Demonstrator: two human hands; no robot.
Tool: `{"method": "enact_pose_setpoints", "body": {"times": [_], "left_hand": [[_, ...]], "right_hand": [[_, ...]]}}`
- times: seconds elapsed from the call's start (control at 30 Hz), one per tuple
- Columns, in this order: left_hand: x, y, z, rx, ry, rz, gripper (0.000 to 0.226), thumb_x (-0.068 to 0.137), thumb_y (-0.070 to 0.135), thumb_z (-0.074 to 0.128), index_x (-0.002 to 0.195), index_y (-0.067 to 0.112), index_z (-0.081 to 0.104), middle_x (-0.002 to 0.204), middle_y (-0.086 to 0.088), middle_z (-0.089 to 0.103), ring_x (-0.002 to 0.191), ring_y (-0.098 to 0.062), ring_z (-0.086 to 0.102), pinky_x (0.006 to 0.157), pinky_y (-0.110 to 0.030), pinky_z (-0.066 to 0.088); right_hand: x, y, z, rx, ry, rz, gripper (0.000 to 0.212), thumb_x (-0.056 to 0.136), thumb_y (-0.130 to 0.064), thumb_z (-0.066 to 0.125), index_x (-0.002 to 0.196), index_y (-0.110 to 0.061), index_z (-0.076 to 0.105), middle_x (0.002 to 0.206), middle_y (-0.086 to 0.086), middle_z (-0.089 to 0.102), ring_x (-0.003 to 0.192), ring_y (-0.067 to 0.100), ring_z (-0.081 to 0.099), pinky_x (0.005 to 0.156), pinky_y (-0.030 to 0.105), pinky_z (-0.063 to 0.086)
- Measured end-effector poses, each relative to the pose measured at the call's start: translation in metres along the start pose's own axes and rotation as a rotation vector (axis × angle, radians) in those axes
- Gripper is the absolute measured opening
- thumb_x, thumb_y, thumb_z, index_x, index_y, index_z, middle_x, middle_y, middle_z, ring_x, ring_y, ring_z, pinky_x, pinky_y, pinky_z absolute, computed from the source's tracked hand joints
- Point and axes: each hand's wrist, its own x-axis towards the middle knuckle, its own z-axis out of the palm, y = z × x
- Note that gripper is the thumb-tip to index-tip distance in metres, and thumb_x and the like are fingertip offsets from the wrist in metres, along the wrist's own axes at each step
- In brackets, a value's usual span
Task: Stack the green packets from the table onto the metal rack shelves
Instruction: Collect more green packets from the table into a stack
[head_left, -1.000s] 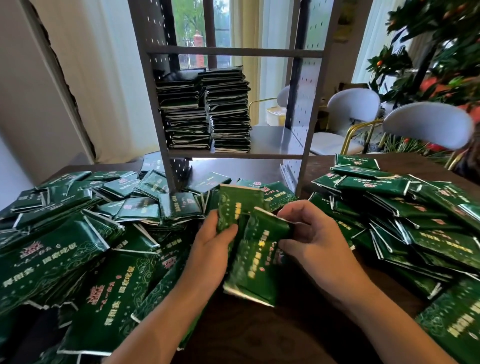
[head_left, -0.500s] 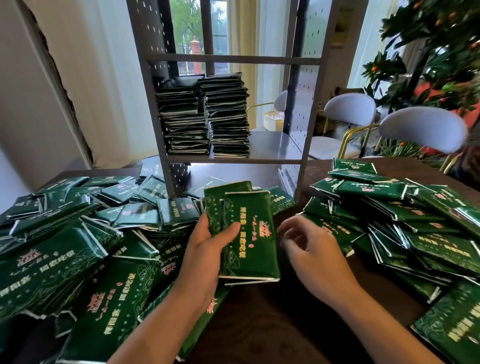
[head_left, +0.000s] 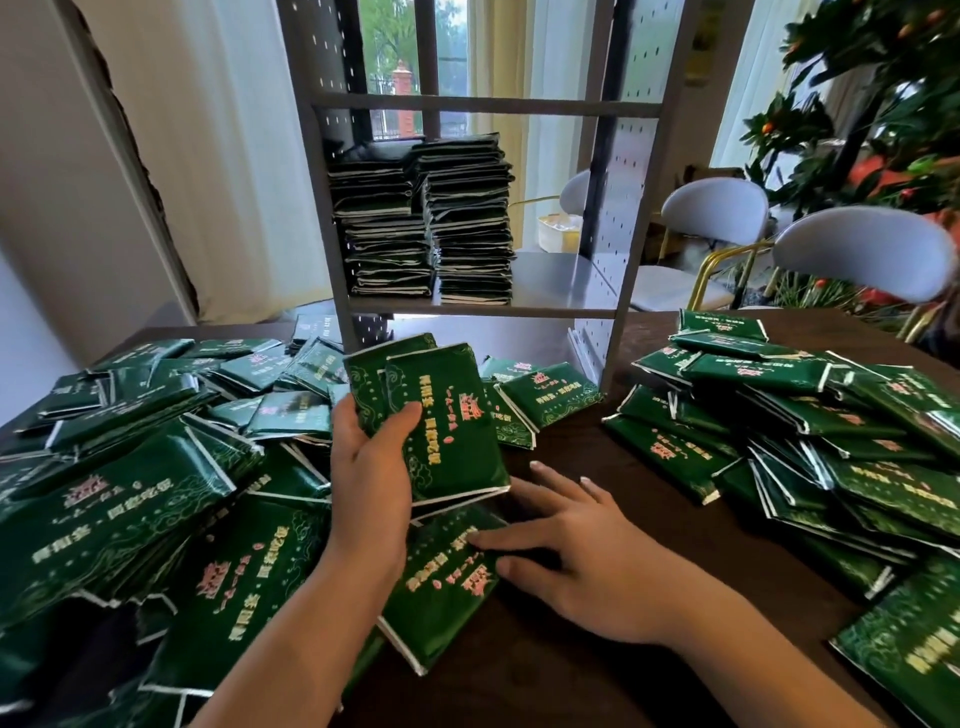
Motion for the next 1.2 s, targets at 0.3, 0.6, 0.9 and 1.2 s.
{"method": "enact_pose_setpoints", "body": {"times": [0.3, 0.6, 0.9, 1.2], "left_hand": [[-0.007, -0.008, 0.003, 0.394, -0.012, 0.133, 0.061, 0.089, 0.04, 0.061, 0.145, 0.039, 0.036, 0.14, 0.007, 0.058, 0.127, -0.02, 0.057, 0.107, -0.055, 0.044], [-0.019, -0.012, 0.006, 0.771, -0.045, 0.385, 0.062, 0.105, 0.029, 0.047, 0.158, 0.031, 0.015, 0.121, 0.034, 0.04, 0.084, 0.019, 0.045, 0.096, -0.021, 0.033], [-0.019, -0.014, 0.004, 0.815, -0.064, 0.366, 0.062, 0.105, 0.03, 0.045, 0.158, 0.033, 0.013, 0.121, 0.026, 0.044, 0.079, 0.03, 0.046, 0.089, -0.024, 0.036], [-0.007, -0.018, 0.001, 0.572, -0.144, 0.126, 0.065, 0.103, 0.025, 0.055, 0.156, 0.037, 0.019, 0.162, 0.008, 0.029, 0.148, -0.012, 0.027, 0.109, -0.03, 0.021]], "right_hand": [[-0.006, 0.003, -0.006, -0.188, 0.22, 0.428, 0.088, 0.062, -0.096, 0.049, 0.12, -0.029, 0.054, 0.125, -0.005, 0.045, 0.124, 0.018, 0.038, 0.105, 0.039, 0.039], [-0.005, -0.005, -0.004, -0.101, 0.291, 0.397, 0.058, 0.08, -0.077, 0.058, 0.114, -0.03, 0.054, 0.112, -0.008, 0.053, 0.113, 0.017, 0.048, 0.1, 0.041, 0.04], [-0.009, -0.003, -0.013, 0.412, 0.327, 0.256, 0.03, 0.084, -0.03, 0.08, 0.092, -0.025, 0.052, 0.092, -0.006, 0.064, 0.086, 0.014, 0.064, 0.076, 0.034, 0.053], [-0.011, 0.004, -0.031, 1.441, 0.625, 0.195, 0.049, 0.078, 0.017, 0.066, 0.115, -0.015, 0.06, 0.096, 0.014, 0.077, 0.08, 0.028, 0.074, 0.062, 0.033, 0.059]]}}
